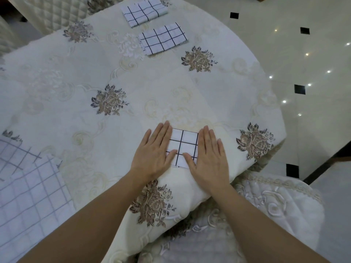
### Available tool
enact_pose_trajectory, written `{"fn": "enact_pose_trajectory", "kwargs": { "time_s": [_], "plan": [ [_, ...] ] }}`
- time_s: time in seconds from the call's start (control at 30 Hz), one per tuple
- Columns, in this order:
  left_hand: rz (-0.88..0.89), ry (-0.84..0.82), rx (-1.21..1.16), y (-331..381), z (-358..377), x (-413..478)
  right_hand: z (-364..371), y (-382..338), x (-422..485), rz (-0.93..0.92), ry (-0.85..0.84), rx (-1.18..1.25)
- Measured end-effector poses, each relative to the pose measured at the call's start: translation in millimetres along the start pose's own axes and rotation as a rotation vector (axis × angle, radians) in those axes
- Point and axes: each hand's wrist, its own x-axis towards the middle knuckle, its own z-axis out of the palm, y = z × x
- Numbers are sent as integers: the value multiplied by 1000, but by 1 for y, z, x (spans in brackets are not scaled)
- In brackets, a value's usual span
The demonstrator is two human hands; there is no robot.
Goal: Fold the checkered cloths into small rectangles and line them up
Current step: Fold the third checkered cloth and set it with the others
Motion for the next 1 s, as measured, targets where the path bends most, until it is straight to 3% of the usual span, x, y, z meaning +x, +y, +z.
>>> {"fn": "enact_pose_trajectory", "kwargs": {
  "time_s": [0.17,0.37,0.67,1.0],
  "plan": [
    [-85,38,10,15,-12,6,-1,6,-3,16,9,-34],
    [84,48,-18,37,3,19,0,9,-2,-3,14,-47],
    [-109,19,-24,14,3,2,-10,32,-12,-60,-59,-94],
    [-114,-40,15,14,-5,0,-58,29,9,-123,-216,-147]
  ]
}}
